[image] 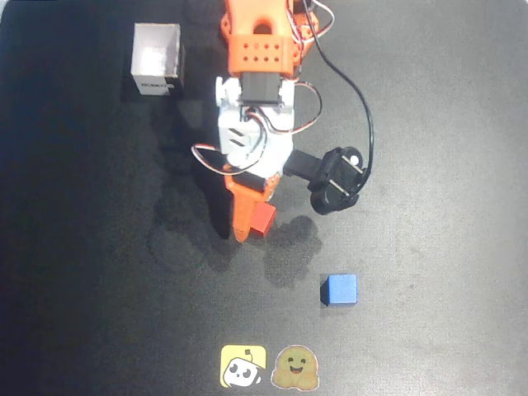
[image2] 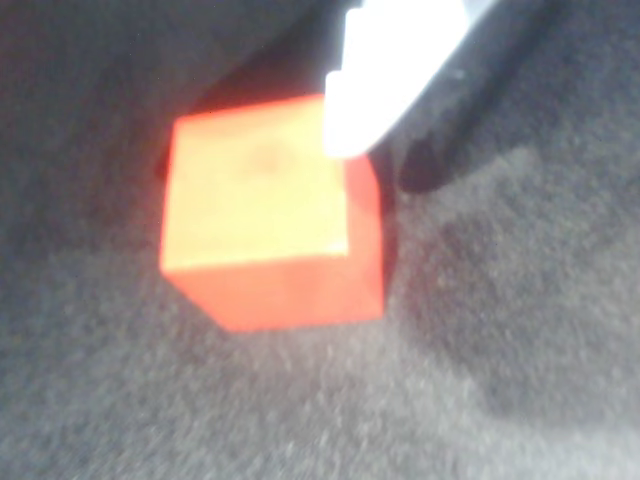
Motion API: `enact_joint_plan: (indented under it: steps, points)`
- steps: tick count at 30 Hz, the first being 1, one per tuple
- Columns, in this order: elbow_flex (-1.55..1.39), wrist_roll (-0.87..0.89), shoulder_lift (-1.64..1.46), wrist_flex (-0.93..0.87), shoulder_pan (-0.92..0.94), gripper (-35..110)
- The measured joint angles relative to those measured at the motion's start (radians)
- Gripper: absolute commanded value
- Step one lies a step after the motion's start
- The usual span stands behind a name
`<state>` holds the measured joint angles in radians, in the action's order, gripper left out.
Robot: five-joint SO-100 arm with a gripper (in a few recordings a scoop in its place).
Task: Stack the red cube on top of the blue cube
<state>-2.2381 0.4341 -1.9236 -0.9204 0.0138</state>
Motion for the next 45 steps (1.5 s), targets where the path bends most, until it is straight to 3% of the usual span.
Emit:
enact_joint_plan:
  steps: [19,26,33,38,45]
  points:
    - [-0.071,-0.012,0.17,0.186,-0.011,28]
    - [-0.087,-0.006,0.196,0.229,-0.011,0]
    - [-0.087,0.023,0.201,0.227,-0.011,0]
    - [-0.087,0.206,0.181,0.158,-0.011,0]
    - [-0.074,0.73,0.071,0.055,0.009,0]
